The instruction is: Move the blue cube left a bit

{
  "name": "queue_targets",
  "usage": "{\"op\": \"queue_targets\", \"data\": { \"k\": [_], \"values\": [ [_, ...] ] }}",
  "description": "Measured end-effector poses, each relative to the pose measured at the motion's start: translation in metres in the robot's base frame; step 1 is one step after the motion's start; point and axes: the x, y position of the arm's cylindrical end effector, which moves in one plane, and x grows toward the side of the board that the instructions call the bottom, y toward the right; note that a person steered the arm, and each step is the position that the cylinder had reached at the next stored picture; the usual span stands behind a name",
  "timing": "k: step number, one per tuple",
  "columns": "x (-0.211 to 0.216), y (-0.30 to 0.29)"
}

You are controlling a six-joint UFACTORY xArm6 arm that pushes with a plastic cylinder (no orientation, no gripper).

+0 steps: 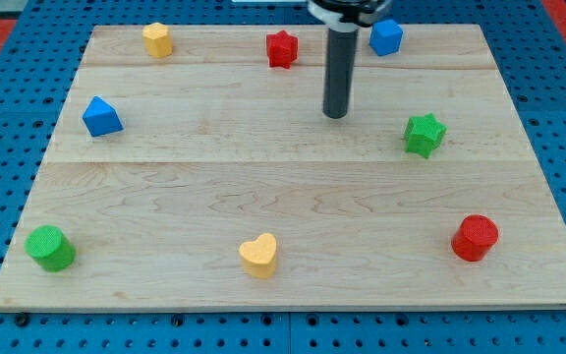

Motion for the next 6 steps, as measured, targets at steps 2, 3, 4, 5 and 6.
{"op": "queue_targets", "data": {
  "k": [2,3,4,5,6],
  "values": [
    [-0.016,0.086],
    [-0.086,0.132],
    [-0.161,0.151],
    [-0.168,0.090],
    [-0.158,0.057]
  ]
}}
